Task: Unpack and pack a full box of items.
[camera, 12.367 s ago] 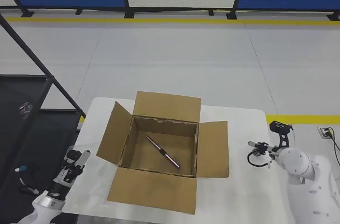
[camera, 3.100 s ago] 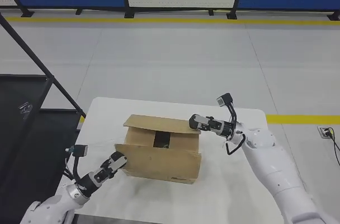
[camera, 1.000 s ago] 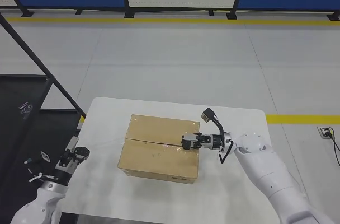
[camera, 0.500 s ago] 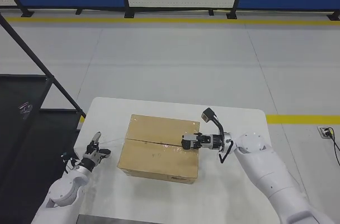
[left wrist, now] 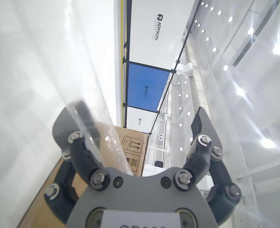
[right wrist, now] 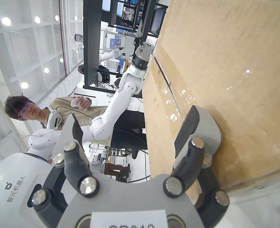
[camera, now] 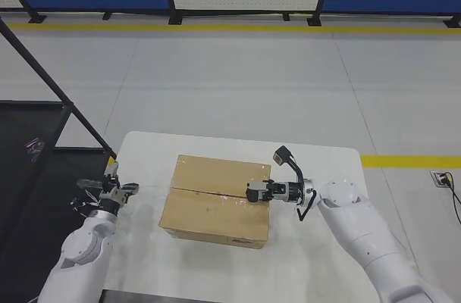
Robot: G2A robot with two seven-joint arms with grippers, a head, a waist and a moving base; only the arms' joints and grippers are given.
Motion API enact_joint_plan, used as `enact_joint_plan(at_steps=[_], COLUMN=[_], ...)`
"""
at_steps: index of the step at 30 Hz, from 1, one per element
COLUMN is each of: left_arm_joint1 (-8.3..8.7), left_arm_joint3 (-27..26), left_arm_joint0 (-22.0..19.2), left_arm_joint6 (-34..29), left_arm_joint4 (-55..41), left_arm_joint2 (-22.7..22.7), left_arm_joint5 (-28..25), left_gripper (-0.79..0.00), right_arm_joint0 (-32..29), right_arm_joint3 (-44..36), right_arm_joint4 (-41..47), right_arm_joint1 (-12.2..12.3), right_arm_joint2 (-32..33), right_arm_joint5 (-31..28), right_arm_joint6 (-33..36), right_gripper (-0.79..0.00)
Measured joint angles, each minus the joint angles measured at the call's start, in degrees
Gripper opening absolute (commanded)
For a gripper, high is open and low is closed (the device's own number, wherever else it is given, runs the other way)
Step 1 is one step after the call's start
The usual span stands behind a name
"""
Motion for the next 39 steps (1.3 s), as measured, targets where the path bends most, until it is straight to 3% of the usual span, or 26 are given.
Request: enact_joint_plan(at_steps=[10,22,28,39], left_arm_joint1=[0.85,0.74,0.49,0.0], left_arm_joint3=[-13.6,-28.8,-32.5,-36.0], left_arm_joint0=[5.7,12.2,13.4,13.1], left_arm_joint6=[0.4,4.7,8.5,8.8], left_arm_joint4=[3.5,11.9,17.5,23.1], left_arm_joint2=[-5.1,-5.8,-4.9,-1.8], left_arm_joint5=[-0.7,-1.7,-1.0,0.7], left_gripper=[0.0,0.0,0.0,0.0], right_arm_joint0=[0.0,0.0,0.0,0.0], right_arm_joint3=[0.0,0.0,0.0,0.0], right_arm_joint4=[0.0,0.0,0.0,0.0], right_arm_joint1=[0.0,0.0,0.0,0.0], right_arm_joint2=[0.0,0.0,0.0,0.0], right_arm_joint5=[0.0,0.0,0.0,0.0], right_arm_joint6=[0.0,0.0,0.0,0.0], right_gripper=[0.0,0.0,0.0,0.0])
